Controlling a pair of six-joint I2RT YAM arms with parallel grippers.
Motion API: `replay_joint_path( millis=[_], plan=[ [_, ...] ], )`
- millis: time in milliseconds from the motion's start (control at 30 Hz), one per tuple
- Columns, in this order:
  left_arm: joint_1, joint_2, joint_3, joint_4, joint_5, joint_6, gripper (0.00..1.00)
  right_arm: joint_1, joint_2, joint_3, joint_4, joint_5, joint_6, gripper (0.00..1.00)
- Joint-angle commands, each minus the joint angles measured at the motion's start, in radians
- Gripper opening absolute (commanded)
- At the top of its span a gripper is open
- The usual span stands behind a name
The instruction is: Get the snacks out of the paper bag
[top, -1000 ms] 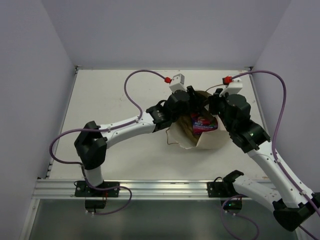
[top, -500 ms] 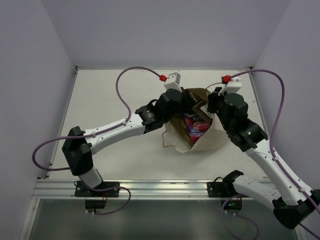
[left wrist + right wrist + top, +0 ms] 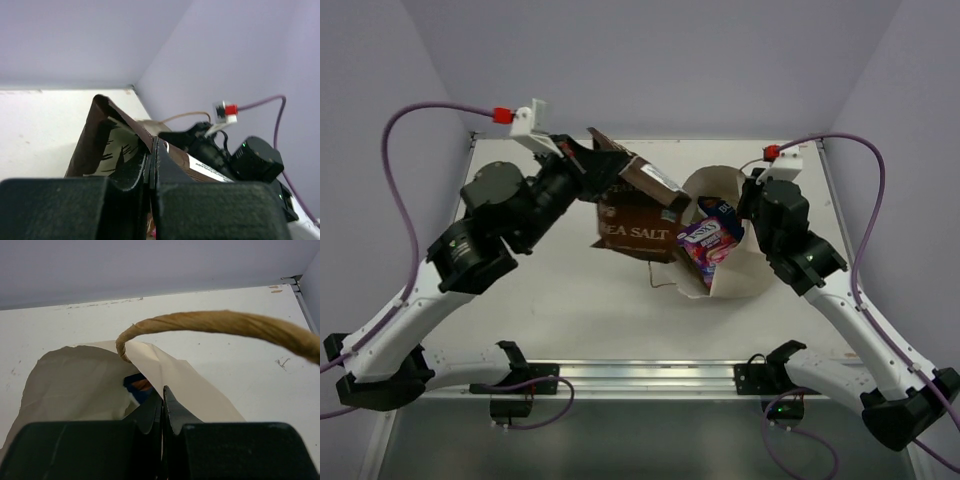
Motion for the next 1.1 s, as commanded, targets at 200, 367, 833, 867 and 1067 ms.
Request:
replay_joint_path(
  millis=[200, 367, 833, 867, 1067],
  plan=[
    [0.170, -0.077, 0.028, -0.129, -0.328, 0.243, 0.00, -0.008, 0.013, 0.015, -0.060, 0.009, -0.023, 0.00],
    [0.503, -0.006, -0.062, -0.065, -0.104, 0.256, 0.00, -0.009, 0.007, 0.031, -0.086, -0.040, -0.035, 0.00],
    [0.971, 0.509, -0.005, 0.362, 0.617, 0.220, 0.00, -0.008, 0.017, 0.028, -0.080, -0.172, -0.075, 0.00],
    [1.003, 0.464, -0.202, 0.515, 0.617, 0.201, 0.00, -0.008, 0.011, 0.026, -0.078, -0.172, -0.084, 0.00],
    [1.047, 0.213, -0.723, 0.545, 0.384, 0.069, 0.01, -0.009, 0.000, -0.006, -0.063, -0.184, -0.096, 0.00]
  ],
)
